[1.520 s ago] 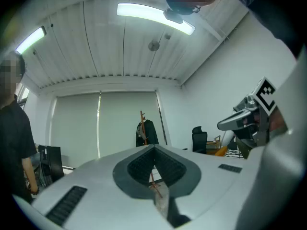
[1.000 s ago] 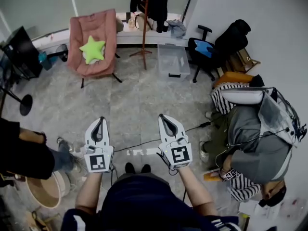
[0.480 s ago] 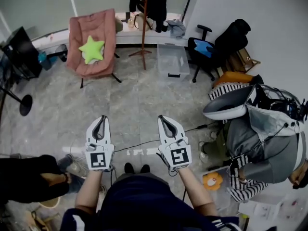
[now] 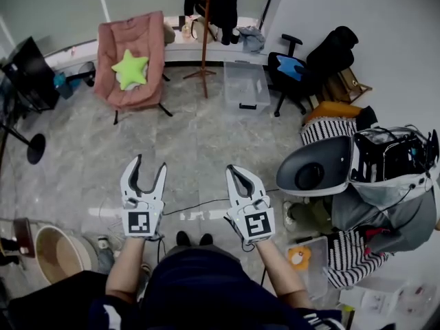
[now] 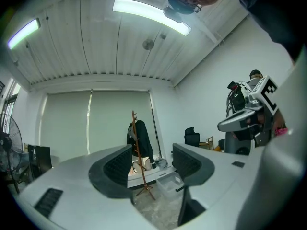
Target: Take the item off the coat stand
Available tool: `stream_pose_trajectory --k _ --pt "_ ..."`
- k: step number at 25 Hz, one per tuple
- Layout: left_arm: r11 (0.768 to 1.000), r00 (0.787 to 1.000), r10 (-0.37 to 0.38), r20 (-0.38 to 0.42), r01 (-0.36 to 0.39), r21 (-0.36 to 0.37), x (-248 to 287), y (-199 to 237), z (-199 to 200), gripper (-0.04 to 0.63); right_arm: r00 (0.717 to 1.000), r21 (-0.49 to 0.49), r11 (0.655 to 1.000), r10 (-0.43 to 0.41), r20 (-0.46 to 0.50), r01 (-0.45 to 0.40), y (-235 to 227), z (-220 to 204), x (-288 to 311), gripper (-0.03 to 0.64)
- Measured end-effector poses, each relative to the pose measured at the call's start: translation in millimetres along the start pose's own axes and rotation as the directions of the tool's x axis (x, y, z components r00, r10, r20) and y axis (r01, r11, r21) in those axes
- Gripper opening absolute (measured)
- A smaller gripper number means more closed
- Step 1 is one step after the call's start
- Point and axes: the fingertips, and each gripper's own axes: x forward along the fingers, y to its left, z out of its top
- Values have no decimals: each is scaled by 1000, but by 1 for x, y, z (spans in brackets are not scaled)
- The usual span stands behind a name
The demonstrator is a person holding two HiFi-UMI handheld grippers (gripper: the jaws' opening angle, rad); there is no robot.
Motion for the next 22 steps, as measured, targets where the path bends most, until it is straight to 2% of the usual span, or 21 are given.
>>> stream_pose_trajectory --k 6,15,22 --pt "1000 1000 -9 -21 8 -23 2 -3 -2 305 1000 4 1000 11 -1 -11 -3 -4 -7 17" --pt "998 998 61 -3 -61 6 10 11 -6 307 999 0 999 42 1 -42 -14 -16 -6 17" --pt "998 998 65 -2 -65 9 35 23 -10 307 999 8 999 47 -12 -47 -27 -21 16 17"
